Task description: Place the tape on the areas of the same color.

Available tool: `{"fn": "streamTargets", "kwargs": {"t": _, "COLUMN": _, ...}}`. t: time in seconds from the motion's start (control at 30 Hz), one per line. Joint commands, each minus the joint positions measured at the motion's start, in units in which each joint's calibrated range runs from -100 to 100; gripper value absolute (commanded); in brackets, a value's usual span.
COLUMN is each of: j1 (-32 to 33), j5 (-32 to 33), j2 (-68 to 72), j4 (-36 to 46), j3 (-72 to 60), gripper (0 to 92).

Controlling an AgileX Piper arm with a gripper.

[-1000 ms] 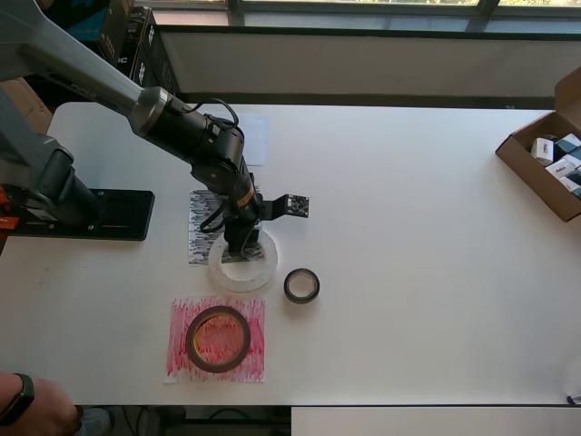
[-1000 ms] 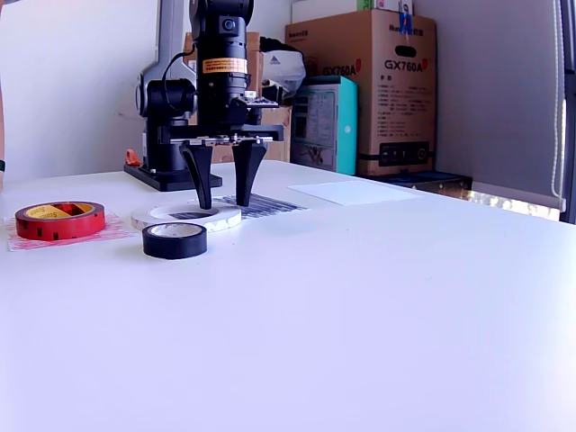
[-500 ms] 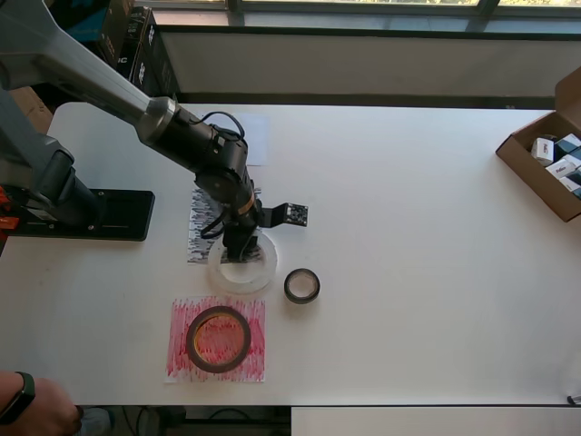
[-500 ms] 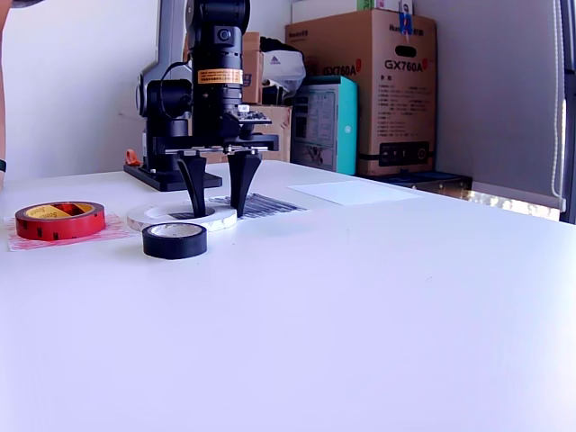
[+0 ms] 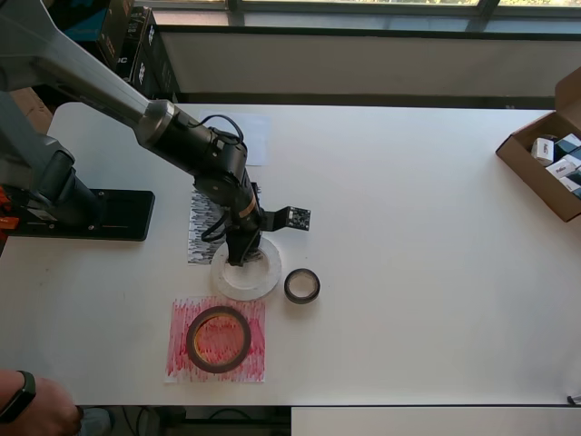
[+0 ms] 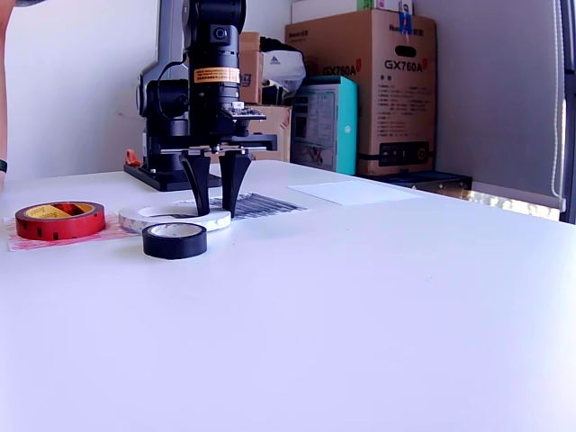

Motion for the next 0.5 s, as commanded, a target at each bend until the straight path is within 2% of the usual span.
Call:
{"fn": "streamTargets", "kwargs": {"t": 0.0, "j1": 0.19, "j5": -0.09, "j2": -1.72, "j4": 1.17, "j3": -1.20, "gripper": 0.0}}
{"fn": "streamTargets", "kwargs": {"t": 0.2, "j1": 3.43, "j5": -0.01, "j2": -11.82, "j4": 6.10, "j3": -1.02, "gripper": 0.0}}
{"fn": "streamTargets", "kwargs": {"t": 0.47, "j1": 17.95, "j5": 2.86, "j2": -18.84, "j4": 7.54, "j3": -1.29, "gripper": 0.0}}
